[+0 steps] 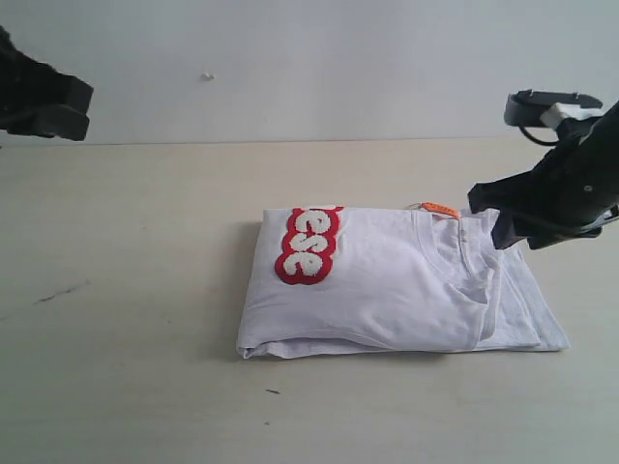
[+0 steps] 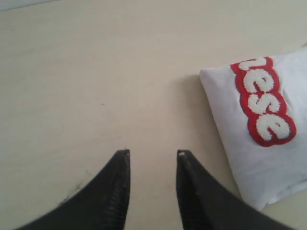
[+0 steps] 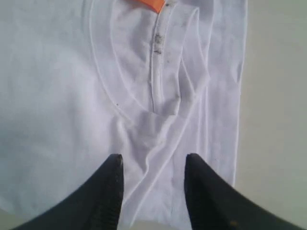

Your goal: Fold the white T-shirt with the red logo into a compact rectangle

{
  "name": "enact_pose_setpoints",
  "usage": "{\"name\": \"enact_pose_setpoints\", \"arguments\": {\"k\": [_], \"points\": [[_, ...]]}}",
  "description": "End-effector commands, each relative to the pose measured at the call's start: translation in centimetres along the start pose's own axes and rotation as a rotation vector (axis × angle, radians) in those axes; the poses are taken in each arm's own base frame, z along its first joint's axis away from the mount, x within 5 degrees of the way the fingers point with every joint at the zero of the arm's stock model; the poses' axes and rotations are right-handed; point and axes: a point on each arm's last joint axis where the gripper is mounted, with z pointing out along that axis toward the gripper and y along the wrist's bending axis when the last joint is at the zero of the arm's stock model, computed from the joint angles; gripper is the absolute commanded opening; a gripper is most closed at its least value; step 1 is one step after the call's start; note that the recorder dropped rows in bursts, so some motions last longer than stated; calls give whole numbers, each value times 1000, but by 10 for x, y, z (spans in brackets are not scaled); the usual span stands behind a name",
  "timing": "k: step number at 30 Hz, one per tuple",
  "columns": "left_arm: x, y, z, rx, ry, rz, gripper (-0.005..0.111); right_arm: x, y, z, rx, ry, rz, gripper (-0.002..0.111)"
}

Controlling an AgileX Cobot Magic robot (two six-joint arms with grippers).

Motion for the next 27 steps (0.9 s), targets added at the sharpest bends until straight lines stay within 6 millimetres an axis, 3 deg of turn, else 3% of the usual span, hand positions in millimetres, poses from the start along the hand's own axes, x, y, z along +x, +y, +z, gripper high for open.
{"name": "enact_pose_setpoints", "arguments": {"k": [1, 5, 14, 23, 27], "points": [[6, -2, -27, -3, -171, -34, 34, -8, -7, 29, 21, -60, 18, 41], [4, -5, -40, 10, -249, -61, 34, -10, -11, 54, 33, -47, 24, 41], [6, -4, -35, 13, -267, -87, 34, -18, -22, 96, 42, 49, 54, 41], [5, -4, -35, 9, -279, -84, 34, -21, -22, 100, 44, 41, 55, 41], [5, -4, -35, 8, -277, -82, 34, -23, -21, 93, 42, 21, 23, 32]]}}
